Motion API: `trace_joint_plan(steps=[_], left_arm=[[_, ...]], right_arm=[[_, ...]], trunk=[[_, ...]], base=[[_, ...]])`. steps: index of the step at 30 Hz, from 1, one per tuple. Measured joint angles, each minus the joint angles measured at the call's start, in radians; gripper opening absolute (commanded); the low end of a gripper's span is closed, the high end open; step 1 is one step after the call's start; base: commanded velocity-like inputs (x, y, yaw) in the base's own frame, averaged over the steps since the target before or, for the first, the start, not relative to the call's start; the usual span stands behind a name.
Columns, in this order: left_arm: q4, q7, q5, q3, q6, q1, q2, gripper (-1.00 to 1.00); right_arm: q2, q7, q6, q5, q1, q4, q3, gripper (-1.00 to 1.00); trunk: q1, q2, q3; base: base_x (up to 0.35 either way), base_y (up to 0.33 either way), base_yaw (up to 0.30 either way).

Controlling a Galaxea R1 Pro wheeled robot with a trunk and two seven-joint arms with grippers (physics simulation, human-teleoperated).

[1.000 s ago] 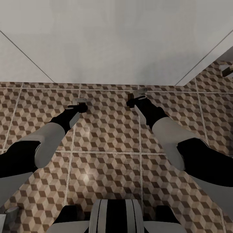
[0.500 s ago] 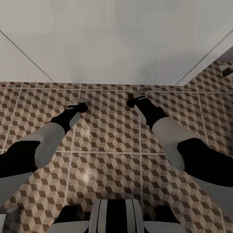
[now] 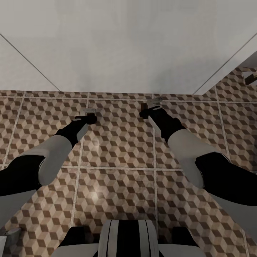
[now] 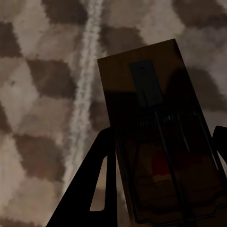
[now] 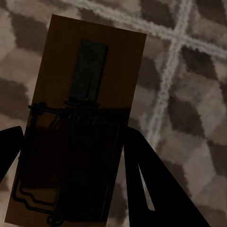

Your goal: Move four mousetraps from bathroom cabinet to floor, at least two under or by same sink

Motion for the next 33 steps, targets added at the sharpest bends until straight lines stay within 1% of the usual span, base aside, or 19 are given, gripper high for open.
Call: trace_joint_plan(steps=[8, 33], left_arm=[[0.000, 0.000, 0.000, 0.000, 0.000, 0.000, -0.008, -1.00], [0.000, 0.001, 0.000, 0.000, 0.000, 0.000, -0.009, -1.00]], right_arm=[[0.000, 0.000, 0.000, 0.000, 0.000, 0.000, 0.000, -1.00], [0.000, 0.000, 0.000, 0.000, 0.000, 0.000, 0.000, -1.00]], trunk=[[0.000, 0.000, 0.000], [0.000, 0.000, 0.000]], base=[[0.000, 0.000, 0.000], [0.000, 0.000, 0.000]])
